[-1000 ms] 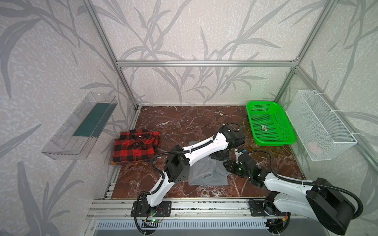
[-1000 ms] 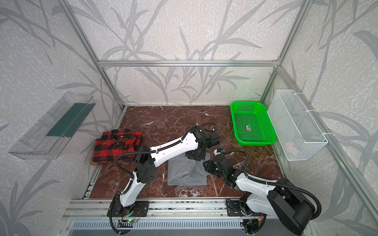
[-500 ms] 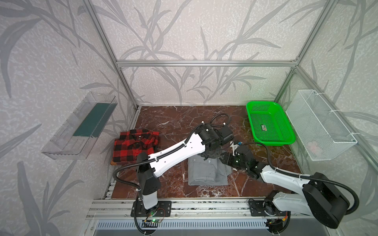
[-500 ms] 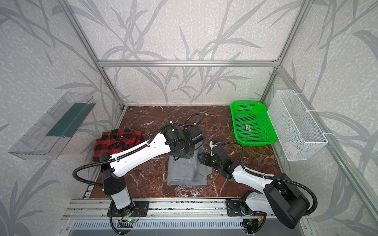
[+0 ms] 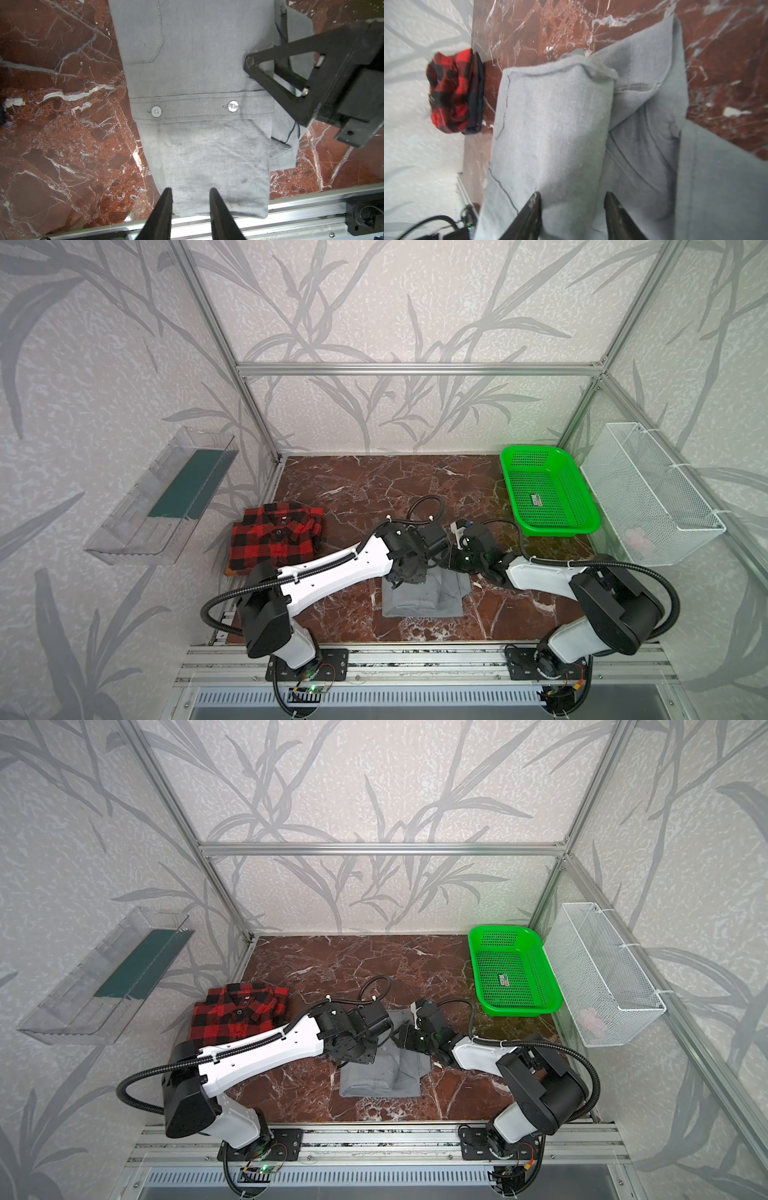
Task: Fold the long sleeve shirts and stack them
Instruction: 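Release the shirt with the left gripper and press it flat while the right withdraws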
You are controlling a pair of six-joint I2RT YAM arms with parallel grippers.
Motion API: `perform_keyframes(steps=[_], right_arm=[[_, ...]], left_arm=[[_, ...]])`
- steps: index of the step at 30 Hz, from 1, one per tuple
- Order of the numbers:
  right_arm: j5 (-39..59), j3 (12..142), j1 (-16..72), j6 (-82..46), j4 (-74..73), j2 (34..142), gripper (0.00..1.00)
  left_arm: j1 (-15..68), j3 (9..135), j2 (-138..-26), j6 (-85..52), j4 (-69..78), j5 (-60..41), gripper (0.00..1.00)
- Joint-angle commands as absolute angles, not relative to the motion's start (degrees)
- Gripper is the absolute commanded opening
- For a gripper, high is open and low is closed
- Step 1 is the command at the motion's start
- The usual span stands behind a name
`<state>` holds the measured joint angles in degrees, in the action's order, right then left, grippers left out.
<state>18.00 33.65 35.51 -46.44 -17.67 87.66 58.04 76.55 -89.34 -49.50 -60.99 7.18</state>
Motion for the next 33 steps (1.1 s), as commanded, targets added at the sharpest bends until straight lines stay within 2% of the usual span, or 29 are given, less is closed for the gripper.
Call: perform_keyframes(steps=[1, 5, 8, 17, 26, 29, 33], right_arm=[[19.14, 36.18, 35.36, -44.52, -17.08, 87.55, 0.37], [18.03, 37.94, 35.17, -42.36, -13.86, 85.27, 0.11], [16.52, 38.67, 34.71, -40.35, -11.11, 82.8, 0.0], [18.67, 37.37, 31.02, -38.19, -9.04, 80.68, 0.0], [15.17, 32.41, 29.19, -39.05, -7.34, 78.85, 0.0], [13.43, 29.47, 28.38, -40.39, -10.12, 76.73, 0.08], [13.9, 29.87, 27.68, -39.53, -5.23, 72.62, 0.34]], left_arm=[[57.51, 75.37, -88.07, -48.75, -59.59, 9.12, 0.32], [57.38, 74.7, -88.25, -48.14, -59.24, 9.43, 0.32], [57.22, 73.98, -88.57, -47.88, -58.59, 9.03, 0.32], [57.13, 71.47, -91.22, -48.46, -53.91, 4.3, 0.32], [57.65, 72.24, -95.35, -48.96, -48.89, -1.53, 0.32], [58.07, 73.75, -96.99, -49.05, -47.92, -2.31, 0.33], [59.12, 74.59, -99.49, -50.25, -45.36, -4.74, 0.33]])
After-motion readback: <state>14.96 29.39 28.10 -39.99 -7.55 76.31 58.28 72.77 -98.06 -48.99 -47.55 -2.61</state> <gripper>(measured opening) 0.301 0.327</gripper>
